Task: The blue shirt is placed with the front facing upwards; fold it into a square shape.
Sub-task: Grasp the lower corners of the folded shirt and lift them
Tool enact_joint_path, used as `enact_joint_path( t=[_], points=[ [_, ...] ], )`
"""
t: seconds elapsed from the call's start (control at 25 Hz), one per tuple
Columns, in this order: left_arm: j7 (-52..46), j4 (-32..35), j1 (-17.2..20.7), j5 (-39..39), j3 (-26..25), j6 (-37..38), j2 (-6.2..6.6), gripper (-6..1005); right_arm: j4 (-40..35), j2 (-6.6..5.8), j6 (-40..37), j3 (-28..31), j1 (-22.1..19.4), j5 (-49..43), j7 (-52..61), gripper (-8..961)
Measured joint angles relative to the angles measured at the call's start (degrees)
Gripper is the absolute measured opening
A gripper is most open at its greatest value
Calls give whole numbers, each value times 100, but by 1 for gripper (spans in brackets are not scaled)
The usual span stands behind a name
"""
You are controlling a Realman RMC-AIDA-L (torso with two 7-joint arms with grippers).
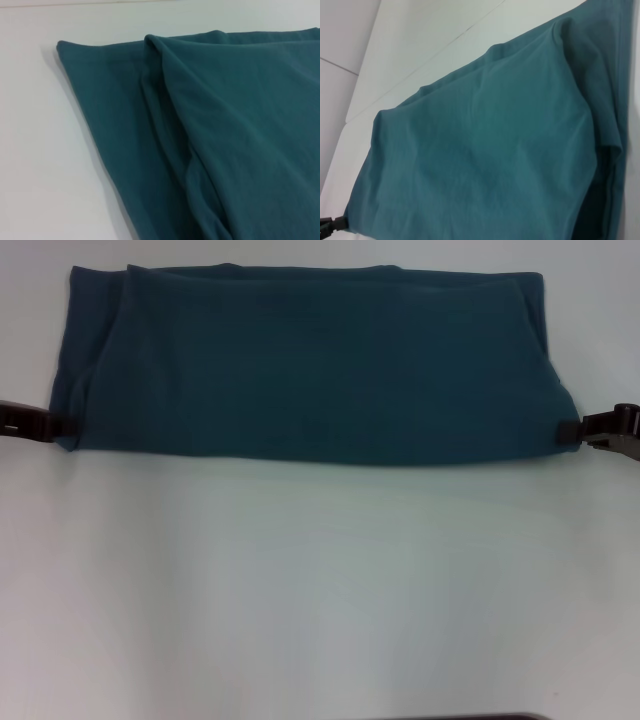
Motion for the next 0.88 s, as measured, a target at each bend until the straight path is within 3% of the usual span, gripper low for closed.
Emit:
enact_joint_path(
  t=[0.32,0.88],
  points=[
    [-18,-68,2,31,-23,34,9,-2,-9,0,9,0,-13,0,-2,82],
    [46,-408,264,62,-111,902,164,-2,-7,28,-386,190,-374,9,-446,87]
  ],
)
